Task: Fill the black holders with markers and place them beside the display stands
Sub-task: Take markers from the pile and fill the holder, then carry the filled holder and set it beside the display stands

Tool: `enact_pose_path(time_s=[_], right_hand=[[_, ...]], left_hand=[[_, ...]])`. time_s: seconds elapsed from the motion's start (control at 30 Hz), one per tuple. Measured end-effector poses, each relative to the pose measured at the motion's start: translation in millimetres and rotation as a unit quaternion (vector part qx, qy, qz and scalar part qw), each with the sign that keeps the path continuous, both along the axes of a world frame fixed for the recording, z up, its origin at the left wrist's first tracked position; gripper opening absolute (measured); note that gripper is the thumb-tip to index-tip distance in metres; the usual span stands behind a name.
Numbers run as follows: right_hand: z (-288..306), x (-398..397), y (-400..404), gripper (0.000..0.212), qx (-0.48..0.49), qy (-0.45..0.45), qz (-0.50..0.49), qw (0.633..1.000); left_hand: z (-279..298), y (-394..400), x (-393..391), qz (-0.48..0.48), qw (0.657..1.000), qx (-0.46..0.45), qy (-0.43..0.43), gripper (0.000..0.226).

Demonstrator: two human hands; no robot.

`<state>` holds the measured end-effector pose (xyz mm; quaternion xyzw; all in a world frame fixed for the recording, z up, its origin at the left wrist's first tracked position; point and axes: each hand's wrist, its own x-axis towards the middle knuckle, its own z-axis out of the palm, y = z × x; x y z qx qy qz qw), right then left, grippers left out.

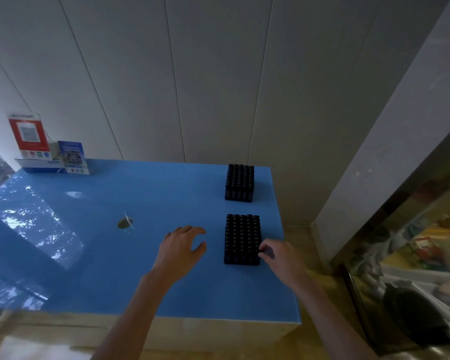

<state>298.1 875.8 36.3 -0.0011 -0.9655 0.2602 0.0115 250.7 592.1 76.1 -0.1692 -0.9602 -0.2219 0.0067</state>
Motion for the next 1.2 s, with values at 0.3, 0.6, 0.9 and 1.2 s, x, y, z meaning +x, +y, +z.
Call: enact_pose_path(time_s=[0.3, 0.6, 0.9, 1.2], right_hand=[[32.5, -14.6, -18.8, 0.019, 0.019, 0.052, -0.001, 0.998], [40.4, -17.1, -26.6, 0.02, -0.001, 0.048, -0.031, 0.998], [6.4, -15.9, 21.2, 0.032, -0.036, -0.059, -0.087, 0.994], [-48.3, -41.9, 28.8, 0.059, -0.004, -0.195, -0.003, 0.981]], left_hand=[[15.8, 7.9, -9.5, -0.028, 0.999, 0.035, 0.009, 0.037], [17.6, 19.9, -26.3, -0.074, 0.995, 0.061, -0.021, 0.043], [-28.1, 34.3, -42.3, -0.063, 0.983, -0.025, -0.171, 0.074], [-87.5, 56.5, -49.1, -0.054, 0.966, -0.109, -0.228, 0.111]])
